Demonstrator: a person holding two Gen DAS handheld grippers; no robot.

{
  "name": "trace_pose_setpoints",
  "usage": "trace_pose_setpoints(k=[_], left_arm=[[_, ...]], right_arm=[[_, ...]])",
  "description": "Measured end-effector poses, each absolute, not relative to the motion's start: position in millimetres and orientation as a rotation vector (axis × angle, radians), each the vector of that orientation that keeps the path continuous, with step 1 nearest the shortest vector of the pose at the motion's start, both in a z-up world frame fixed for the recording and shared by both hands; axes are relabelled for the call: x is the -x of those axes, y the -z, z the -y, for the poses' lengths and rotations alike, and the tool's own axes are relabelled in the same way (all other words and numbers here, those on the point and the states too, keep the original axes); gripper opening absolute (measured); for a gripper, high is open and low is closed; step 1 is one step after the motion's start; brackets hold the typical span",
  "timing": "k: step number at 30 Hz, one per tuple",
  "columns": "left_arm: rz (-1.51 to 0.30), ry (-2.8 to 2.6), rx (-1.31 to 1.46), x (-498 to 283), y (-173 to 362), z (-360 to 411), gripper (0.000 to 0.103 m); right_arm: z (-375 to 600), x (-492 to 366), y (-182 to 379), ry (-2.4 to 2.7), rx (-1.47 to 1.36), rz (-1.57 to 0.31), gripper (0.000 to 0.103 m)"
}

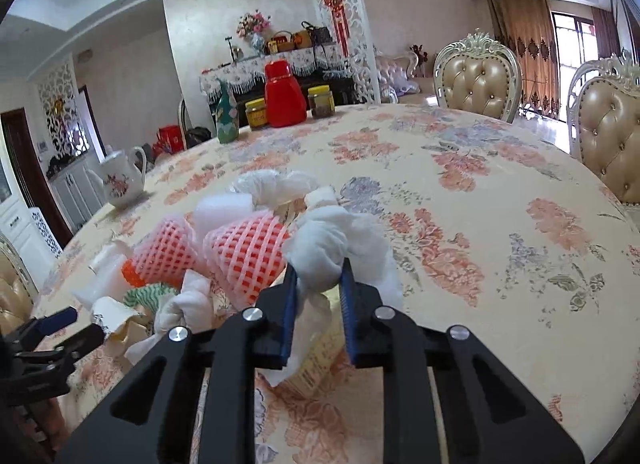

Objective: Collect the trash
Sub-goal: 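Grasp the white tissue with the right gripper while the left grasps the paper cup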

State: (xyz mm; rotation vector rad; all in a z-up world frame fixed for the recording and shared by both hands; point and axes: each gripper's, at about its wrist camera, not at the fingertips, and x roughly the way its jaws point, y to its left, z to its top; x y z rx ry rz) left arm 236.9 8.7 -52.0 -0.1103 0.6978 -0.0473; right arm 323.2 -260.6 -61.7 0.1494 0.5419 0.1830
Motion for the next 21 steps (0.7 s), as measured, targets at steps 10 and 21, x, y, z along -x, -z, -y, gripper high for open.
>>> trace_pose_setpoints(k=[10, 21], left_arm=[[-0.788, 0.042, 0.076, -264, 63, 14, 0.075], [-0.726, 0.082, 0.092, -241, 55, 12, 0.064]], right_arm=[[275, -312, 61, -0.225, -0.197, -0.530, 0.020], [267, -298, 58, -0.253, -0.188, -0.529, 0.020]])
